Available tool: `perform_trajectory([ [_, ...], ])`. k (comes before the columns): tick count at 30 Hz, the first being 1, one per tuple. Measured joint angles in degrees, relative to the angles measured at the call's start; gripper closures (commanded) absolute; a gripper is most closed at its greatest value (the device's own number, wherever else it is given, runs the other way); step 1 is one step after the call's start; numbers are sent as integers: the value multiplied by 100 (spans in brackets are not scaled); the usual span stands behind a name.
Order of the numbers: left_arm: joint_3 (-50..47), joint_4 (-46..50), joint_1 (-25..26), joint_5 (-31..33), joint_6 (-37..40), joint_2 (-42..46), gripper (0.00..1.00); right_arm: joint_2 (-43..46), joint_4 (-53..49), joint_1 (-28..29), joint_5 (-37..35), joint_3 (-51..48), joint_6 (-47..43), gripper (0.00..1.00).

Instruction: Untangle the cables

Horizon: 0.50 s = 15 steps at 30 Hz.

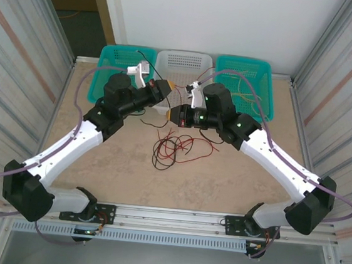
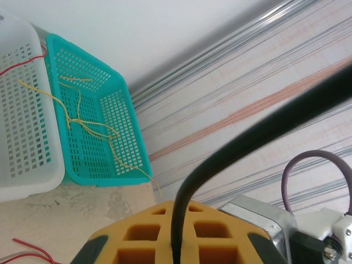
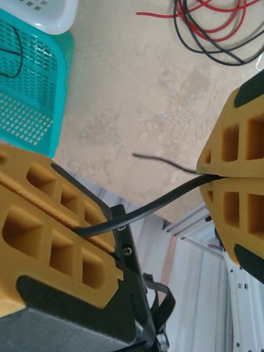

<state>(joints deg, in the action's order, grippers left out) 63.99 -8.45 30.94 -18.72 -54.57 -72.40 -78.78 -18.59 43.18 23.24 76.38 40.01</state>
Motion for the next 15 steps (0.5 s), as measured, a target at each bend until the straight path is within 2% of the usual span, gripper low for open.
perform_trajectory([
  [1, 0, 101, -55, -63, 61, 0, 51, 0, 24, -22, 13, 2, 2, 100],
  [4, 2, 461, -247, -240, 284, 9, 40, 13, 111, -234, 131, -2, 122, 100],
  [10, -76, 732, -420, -750, 1023, 339, 37, 184, 704, -962, 535, -234, 662, 100],
  [15, 63, 1091, -72, -1176, 2149, 514, 35, 201, 1047, -1257, 874, -273, 1062, 100],
])
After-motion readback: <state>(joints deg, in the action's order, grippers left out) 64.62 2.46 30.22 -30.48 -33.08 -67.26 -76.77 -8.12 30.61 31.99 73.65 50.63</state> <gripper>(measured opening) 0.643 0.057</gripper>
